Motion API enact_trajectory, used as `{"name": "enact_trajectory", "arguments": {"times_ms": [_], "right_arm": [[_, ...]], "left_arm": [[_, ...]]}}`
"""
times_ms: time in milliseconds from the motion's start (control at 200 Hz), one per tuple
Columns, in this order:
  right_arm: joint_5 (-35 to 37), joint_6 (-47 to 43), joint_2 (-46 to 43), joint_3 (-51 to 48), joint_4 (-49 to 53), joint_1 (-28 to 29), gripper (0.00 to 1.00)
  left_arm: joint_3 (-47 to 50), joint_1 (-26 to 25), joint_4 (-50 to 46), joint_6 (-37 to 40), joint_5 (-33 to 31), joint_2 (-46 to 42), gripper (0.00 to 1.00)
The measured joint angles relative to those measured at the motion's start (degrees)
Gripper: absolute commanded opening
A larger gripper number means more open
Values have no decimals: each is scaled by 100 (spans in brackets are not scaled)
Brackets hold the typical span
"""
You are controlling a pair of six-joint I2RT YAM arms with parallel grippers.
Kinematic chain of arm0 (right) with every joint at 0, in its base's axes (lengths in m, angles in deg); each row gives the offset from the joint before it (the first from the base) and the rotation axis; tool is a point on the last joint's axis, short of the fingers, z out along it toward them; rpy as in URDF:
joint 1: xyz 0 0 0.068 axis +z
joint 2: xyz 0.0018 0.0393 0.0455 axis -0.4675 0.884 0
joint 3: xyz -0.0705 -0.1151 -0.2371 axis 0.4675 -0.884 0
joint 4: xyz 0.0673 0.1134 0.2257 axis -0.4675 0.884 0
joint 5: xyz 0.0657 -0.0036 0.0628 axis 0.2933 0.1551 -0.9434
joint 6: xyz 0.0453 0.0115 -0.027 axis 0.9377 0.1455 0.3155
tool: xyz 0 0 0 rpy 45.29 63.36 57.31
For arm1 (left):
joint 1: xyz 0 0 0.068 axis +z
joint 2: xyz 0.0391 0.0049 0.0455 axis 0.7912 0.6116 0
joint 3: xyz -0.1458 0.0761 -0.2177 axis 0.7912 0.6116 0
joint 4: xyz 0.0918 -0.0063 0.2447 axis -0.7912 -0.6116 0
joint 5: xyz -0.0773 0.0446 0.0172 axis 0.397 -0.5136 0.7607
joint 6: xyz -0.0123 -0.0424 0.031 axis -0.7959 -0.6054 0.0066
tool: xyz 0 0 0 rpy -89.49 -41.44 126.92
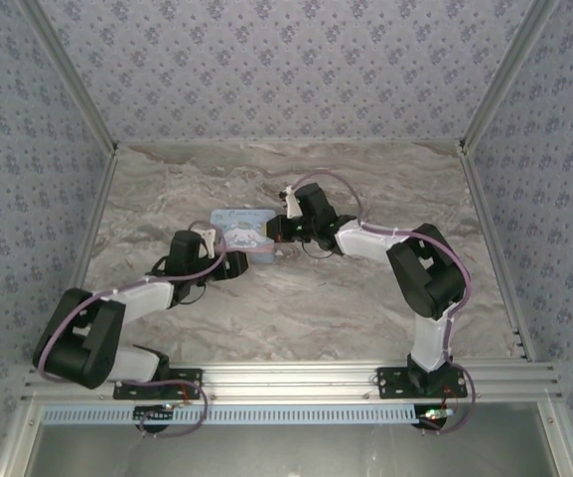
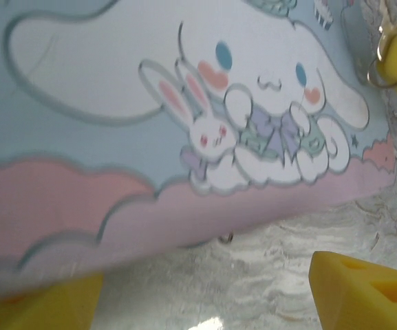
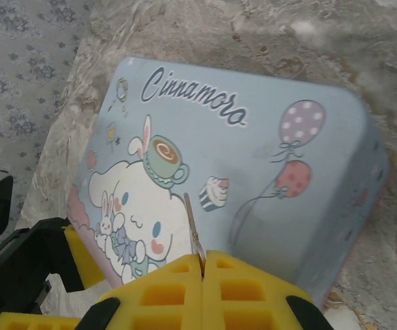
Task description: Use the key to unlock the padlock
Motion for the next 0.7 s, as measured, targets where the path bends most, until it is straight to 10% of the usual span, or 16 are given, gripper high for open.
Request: {"name": "enact_trajectory", "arguments": {"times_ms": [700], "right_arm": [[-39,55,0,-55,76,-76,0]], "left_arm": [[-348,-160,782,654,-107,1139,67]]}}
